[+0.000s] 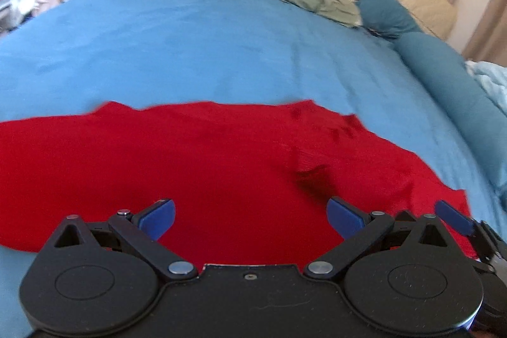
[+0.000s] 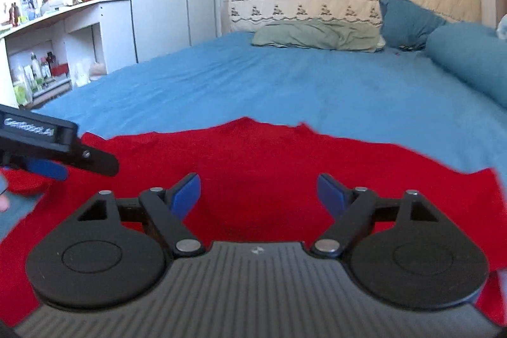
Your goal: Fold small clothes
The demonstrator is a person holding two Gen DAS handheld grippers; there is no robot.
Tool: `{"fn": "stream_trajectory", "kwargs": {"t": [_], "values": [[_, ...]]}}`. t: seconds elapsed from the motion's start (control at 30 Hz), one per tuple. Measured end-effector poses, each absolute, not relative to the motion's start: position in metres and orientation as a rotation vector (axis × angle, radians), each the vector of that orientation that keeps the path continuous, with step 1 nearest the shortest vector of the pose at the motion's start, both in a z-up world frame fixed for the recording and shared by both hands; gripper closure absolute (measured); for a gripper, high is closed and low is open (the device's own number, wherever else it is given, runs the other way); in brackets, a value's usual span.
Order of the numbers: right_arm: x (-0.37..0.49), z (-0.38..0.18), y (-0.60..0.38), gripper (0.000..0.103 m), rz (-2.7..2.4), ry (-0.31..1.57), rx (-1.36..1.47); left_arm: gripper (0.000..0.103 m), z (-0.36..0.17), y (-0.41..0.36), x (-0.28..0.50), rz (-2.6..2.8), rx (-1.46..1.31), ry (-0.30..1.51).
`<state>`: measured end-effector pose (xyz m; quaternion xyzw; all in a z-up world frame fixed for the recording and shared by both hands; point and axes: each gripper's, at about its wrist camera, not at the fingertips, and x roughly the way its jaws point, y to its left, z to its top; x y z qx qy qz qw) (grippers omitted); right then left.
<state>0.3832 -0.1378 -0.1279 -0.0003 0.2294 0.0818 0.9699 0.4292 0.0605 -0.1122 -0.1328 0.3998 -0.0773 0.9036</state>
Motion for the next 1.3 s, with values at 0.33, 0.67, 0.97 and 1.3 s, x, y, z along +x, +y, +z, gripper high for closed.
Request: {"fn": "stream_trajectory", "kwargs": {"t": [0.33,0.67,0.97,1.3], "values": [[0.314,-0.121,-0.271,0.0,-0.004,0.563,0.209,0.027,-0.138,-0.001,0.441,-0.207,-0.334,0.827],[0.316,-0.142,-0.296,0.0,-0.124,0.619,0.14,0.098,-0.148,-0.025,0.469,-0.156,-0.337,0.845],[0.354,-0.155,-0.293,0.0,-0.184,0.698,0.08,0.099,-0.078,0.0,0.462,-0.122,-0.299,0.605],[0.391,-0.159,-0.314,0.0,-0.294,0.731,0.04,0.099,-0.12,0.085,0.452,-0.008,-0.315,0.651]]}}
